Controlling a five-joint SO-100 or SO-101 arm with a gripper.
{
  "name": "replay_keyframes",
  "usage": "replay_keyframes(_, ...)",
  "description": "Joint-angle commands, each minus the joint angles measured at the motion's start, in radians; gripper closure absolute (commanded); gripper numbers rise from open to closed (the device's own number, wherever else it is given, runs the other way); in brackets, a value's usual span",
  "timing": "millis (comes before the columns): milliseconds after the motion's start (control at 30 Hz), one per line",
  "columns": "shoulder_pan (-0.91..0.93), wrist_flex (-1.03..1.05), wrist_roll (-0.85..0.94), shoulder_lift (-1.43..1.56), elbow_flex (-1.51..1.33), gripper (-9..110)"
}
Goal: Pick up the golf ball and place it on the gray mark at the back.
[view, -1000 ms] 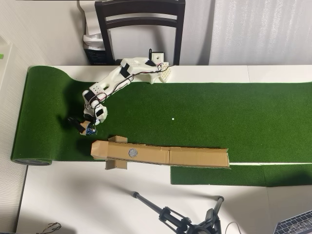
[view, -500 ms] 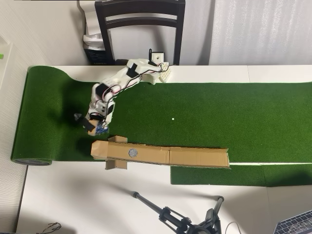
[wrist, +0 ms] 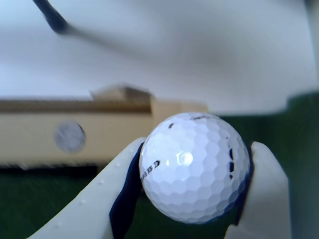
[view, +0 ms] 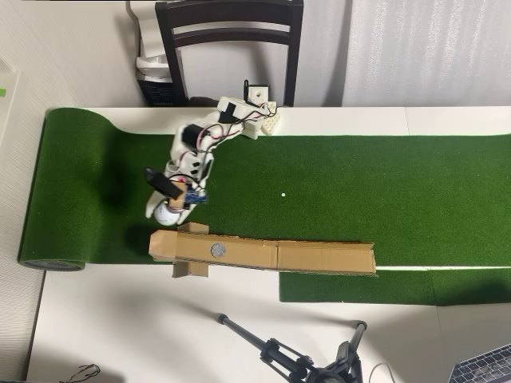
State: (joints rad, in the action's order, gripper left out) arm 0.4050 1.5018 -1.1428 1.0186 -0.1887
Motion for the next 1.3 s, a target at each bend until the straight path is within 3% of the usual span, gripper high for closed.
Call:
replay_keyframes(0, -0.060, -0.060, -0.032, 0.156, 0.101, 77)
replay_keyframes(733, -0.252, -0.087, -0.101, -0.094, 0.110, 77)
replay_keyframes(1267, -0.264, 0.025, -0.092, -0.147, 0.101, 77)
